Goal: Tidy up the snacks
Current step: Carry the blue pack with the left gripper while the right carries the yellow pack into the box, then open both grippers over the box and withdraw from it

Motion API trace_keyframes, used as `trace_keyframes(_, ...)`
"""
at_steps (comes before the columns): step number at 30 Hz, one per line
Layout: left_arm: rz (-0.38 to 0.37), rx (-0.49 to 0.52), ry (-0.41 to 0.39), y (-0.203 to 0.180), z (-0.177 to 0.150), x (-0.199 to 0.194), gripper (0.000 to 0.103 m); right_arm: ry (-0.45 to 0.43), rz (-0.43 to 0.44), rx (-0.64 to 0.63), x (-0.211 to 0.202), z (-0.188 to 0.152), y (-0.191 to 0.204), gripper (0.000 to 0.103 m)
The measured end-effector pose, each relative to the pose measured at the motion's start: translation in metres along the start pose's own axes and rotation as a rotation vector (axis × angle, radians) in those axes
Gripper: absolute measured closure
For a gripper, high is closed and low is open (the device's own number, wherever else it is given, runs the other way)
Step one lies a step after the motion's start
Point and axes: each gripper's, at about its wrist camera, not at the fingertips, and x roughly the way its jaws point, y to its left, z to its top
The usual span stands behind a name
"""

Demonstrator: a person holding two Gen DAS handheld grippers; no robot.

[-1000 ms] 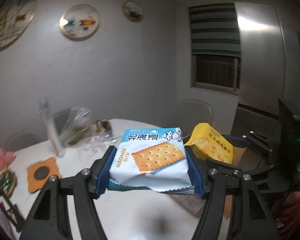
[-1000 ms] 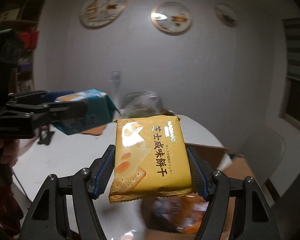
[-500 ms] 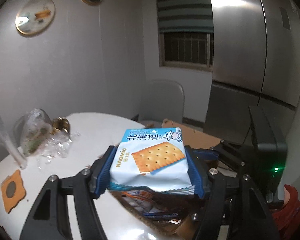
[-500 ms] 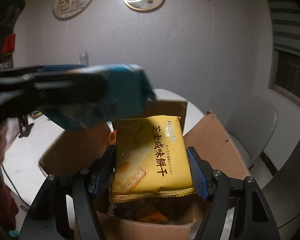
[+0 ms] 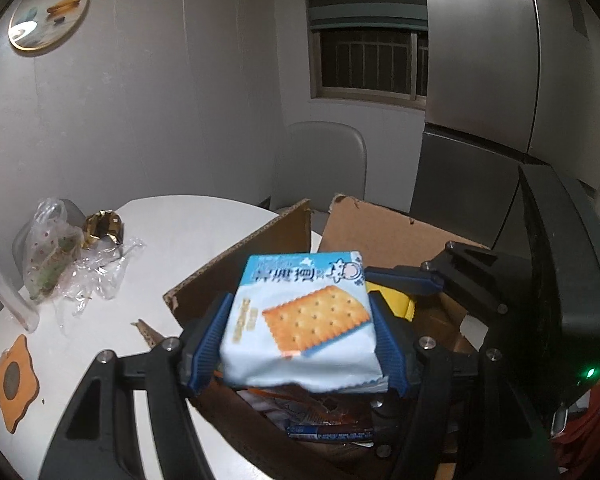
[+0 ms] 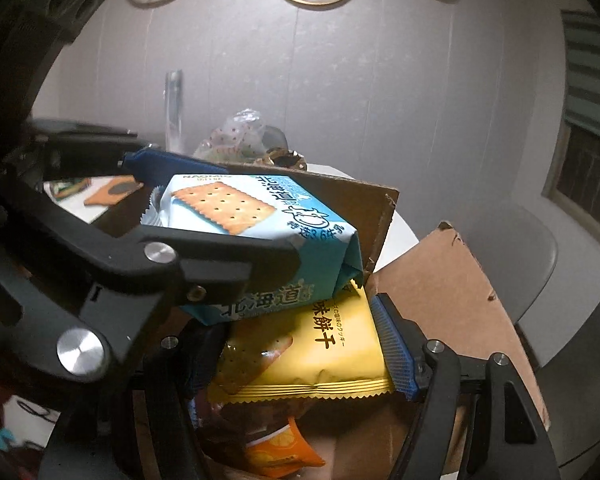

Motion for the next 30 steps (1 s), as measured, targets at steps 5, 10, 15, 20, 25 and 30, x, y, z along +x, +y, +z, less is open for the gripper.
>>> trace_keyframes(5,0.01,0.015,0.018,-0.002,-0.002,0.004,0.038,0.048,-0.003,-0.042,0.006,0.001,0.006,0.029)
trace_keyframes(10,0.011,0.009,0.014,-0.003,-0.004,0.004,0.029,0.077,0.009,-0.053,0.005,-0.002,0.005,0.023)
trace_keyframes(15,0.004,-0.007,-0.002,0.002,-0.005,0.0,0.022,0.104,0.052,-0.049,-0.002,-0.006,0.001,0.017)
trace_keyframes(20,0.004,-0.024,-0.019,0.007,-0.006,-0.007,0.017,0.102,0.07,-0.038,-0.01,-0.008,-0.003,0.016)
trace_keyframes(25,0.005,-0.037,-0.039,0.01,-0.007,-0.015,0.017,0.082,0.065,-0.035,-0.027,-0.013,-0.007,0.01)
trace_keyframes(30,0.026,-0.06,-0.067,0.013,-0.008,-0.028,0.017,0.061,0.048,0.007,-0.04,-0.013,-0.018,0.01)
